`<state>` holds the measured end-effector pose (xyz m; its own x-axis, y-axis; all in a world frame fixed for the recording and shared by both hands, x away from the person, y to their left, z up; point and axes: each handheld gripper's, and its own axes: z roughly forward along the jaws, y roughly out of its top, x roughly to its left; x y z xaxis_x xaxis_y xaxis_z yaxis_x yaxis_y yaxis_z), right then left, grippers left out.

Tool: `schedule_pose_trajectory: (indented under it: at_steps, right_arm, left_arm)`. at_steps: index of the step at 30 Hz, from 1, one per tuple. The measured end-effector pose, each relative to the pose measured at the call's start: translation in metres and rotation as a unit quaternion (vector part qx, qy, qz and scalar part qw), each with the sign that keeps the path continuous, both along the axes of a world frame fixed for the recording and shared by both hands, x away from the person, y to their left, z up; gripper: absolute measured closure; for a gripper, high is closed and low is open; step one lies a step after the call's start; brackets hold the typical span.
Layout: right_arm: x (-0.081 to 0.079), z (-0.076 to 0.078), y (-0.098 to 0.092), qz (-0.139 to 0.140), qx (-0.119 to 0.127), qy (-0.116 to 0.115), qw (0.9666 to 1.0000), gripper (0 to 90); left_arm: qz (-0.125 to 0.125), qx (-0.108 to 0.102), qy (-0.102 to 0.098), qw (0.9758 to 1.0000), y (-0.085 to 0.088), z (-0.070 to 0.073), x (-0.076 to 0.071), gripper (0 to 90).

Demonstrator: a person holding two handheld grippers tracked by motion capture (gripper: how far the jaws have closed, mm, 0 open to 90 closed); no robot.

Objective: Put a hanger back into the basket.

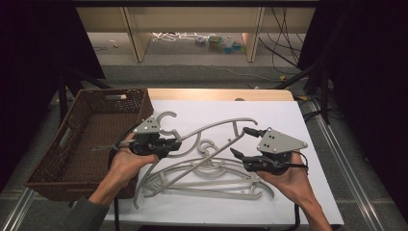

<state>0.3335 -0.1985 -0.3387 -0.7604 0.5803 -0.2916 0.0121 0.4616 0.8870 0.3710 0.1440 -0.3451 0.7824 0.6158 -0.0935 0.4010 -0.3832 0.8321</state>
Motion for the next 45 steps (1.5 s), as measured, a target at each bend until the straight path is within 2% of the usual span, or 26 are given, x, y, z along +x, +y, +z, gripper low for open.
schedule_pose_trajectory:
  at_steps: [2, 3, 6, 9, 13, 15, 16, 20, 23, 26, 27, 28, 29, 30, 31, 33, 34, 37, 38, 39, 40, 41, 42, 43, 44, 45]
  right_arm:
    - [-0.003, -0.002, 0.002, -0.002, 0.015, 0.001, 0.9999, 30.9]
    - [-0.005, -0.003, 0.003, -0.001, 0.02, 0.004, 0.9998, 30.9]
    - [-0.008, -0.005, 0.004, 0.006, 0.023, 0.004, 0.9997, 30.1]
    - [-0.011, -0.007, 0.005, 0.007, 0.024, 0.003, 0.9997, 30.1]
    - [-0.013, -0.019, 0.003, 0.007, 0.024, 0.02, 0.9995, 27.1]
    - [-0.013, -0.025, 0.001, 0.007, 0.028, 0.03, 0.9991, 26.3]
    - [-0.013, -0.029, -0.001, 0.005, 0.029, 0.035, 0.999, 25.2]
    - [-0.012, -0.043, -0.004, -0.003, 0.031, 0.052, 0.9982, 23.4]
    - [-0.012, -0.053, -0.004, -0.004, 0.031, 0.064, 0.9975, 23.3]
    - [-0.011, -0.058, -0.003, -0.003, 0.027, 0.069, 0.9972, 23.3]
    - [-0.011, -0.06, -0.002, -0.003, 0.026, 0.071, 0.9971, 23.3]
    - [-0.01, -0.061, -0.001, 0.002, 0.02, 0.073, 0.9971, 23.3]
    - [-0.01, -0.062, 0.0, 0.0, 0.021, 0.07, 0.9974, 23.3]
    - [-0.011, -0.062, 0.0, 0.002, 0.02, 0.071, 0.9973, 23.5]
    - [-0.011, -0.062, 0.0, 0.002, 0.02, 0.071, 0.9973, 23.5]
    - [-0.01, -0.063, -0.001, 0.001, 0.02, 0.075, 0.997, 23.5]
    - [-0.009, -0.064, -0.001, 0.001, 0.021, 0.076, 0.9969, 23.5]
    - [-0.009, -0.067, -0.001, -0.003, 0.021, 0.079, 0.9967, 23.6]
    - [-0.009, -0.067, -0.001, 0.0, 0.016, 0.081, 0.9966, 23.6]
    - [-0.009, -0.067, -0.001, 0.0, 0.016, 0.081, 0.9966, 23.6]
    - [-0.008, -0.068, 0.0, -0.002, 0.017, 0.079, 0.9967, 23.7]
    - [-0.008, -0.068, 0.0, -0.002, 0.017, 0.079, 0.9967, 23.7]
    - [-0.007, -0.069, -0.001, 0.0, 0.015, 0.083, 0.9964, 23.7]
    - [-0.007, -0.069, -0.001, 0.0, 0.015, 0.083, 0.9964, 23.7]
    - [-0.007, -0.07, -0.001, -0.002, 0.018, 0.085, 0.9962, 23.6]
    - [-0.007, -0.07, -0.001, -0.001, 0.015, 0.089, 0.996, 23.6]
  left_arm:
    - [0.009, 0.0, 0.0, 1.0, 0.006, 0.013, 0.004, 80.8]
    - [0.009, 0.0, 0.0, 1.0, 0.006, 0.013, 0.004, 80.9]
    - [0.025, -0.01, 0.002, 0.9996, 0.023, 0.029, 0.009, 80.9]
    - [0.033, -0.019, 0.008, 0.9992, 0.034, 0.037, 0.013, 80.9]
    - [0.053, -0.032, 0.01, 0.998, 0.06, 0.054, 0.017, 80.9]
    - [0.055, -0.037, 0.014, 0.9977, 0.064, 0.057, 0.017, 80.9]
    - [0.057, -0.048, 0.024, 0.9969, 0.067, 0.061, 0.016, 80.9]
    - [0.078, -0.039, -0.004, 0.9962, 0.089, 0.079, 0.021, 80.9]
    - [0.103, -0.025, -0.013, 0.9942, 0.101, 0.086, 0.027, 80.8]
    - [0.115, -0.017, -0.021, 0.993, 0.109, 0.088, 0.034, 80.9]
    - [0.124, -0.02, -0.025, 0.9917, 0.113, 0.088, 0.038, 80.9]
    - [0.134, -0.009, -0.025, 0.9907, 0.124, 0.087, 0.045, 80.9]
    - [0.145, -0.01, -0.02, 0.9892, 0.127, 0.086, 0.048, 80.9]
    - [0.147, -0.006, -0.022, 0.9889, 0.132, 0.085, 0.051, 80.9]
    - [0.147, -0.006, -0.022, 0.9889, 0.132, 0.085, 0.051, 80.9]
    - [0.164, -0.013, -0.018, 0.9862, 0.144, 0.079, 0.057, 80.8]
    - [0.164, -0.013, -0.018, 0.9862, 0.144, 0.079, 0.057, 80.8]
    - [0.186, -0.011, -0.017, 0.9824, 0.161, 0.073, 0.064, 80.9]
    - [0.186, -0.011, -0.017, 0.9824, 0.161, 0.073, 0.064, 80.8]
    - [0.191, -0.004, -0.019, 0.9815, 0.165, 0.072, 0.065, 80.8]
    - [0.203, 0.007, -0.023, 0.9789, 0.173, 0.07, 0.065, 80.9]
    - [0.203, 0.007, -0.023, 0.9789, 0.173, 0.07, 0.065, 80.9]
    - [0.211, 0.02, -0.029, 0.9768, 0.181, 0.066, 0.065, 80.9]
    - [0.211, 0.02, -0.029, 0.9768, 0.181, 0.066, 0.065, 80.8]
    - [0.219, 0.032, -0.03, 0.9747, 0.188, 0.061, 0.065, 80.8]
    - [0.223, 0.033, -0.023, 0.9739, 0.19, 0.057, 0.064, 80.9]
